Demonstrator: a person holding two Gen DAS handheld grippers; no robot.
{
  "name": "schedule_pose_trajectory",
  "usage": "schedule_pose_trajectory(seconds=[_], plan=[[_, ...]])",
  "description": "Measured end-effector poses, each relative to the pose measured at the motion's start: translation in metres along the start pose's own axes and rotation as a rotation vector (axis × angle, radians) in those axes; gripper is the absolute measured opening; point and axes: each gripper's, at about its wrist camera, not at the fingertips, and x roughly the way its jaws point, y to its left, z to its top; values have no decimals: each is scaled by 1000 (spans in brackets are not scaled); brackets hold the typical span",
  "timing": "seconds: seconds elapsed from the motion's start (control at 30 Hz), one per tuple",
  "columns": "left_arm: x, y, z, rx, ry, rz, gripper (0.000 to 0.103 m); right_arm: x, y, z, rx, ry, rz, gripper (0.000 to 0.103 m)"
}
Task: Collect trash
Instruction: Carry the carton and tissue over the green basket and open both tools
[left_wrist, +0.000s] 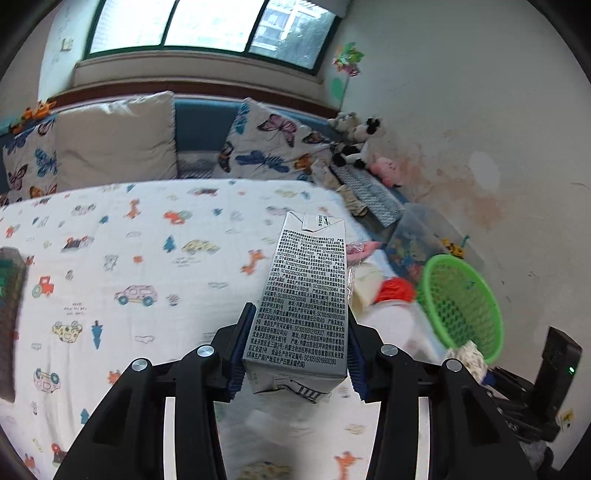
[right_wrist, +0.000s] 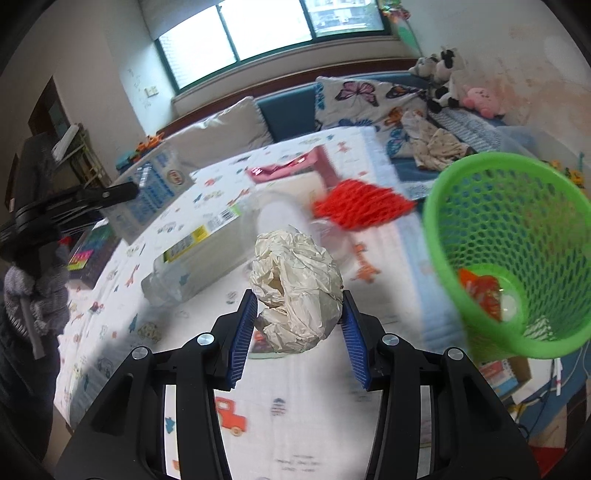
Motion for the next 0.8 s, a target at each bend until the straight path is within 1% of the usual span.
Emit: schedule_pose_trajectory(seconds=[0.13,0.27,0.4,0.53,0.73,0.8], plan=[[-8,-28,1,33,-7,-42,43,-12,-22,5,27,-27,-40,46],[-8,-57,3,68,-6,-76,43,-26,-53,9,61,-52,-92,46],[-3,-84,5,95,0,-105,43,-36,-83,11,94,-65,-144,46],[6,-114,8,134,16,-129,43,-42,-115,14,122,-73,-214,46],[21,-154,10,188,34,-166,43,-42,-156,14,171,-63,-283,49],[27,-166,11,206,42,-178,44,-42,-168,12,189,-60,-295,54]])
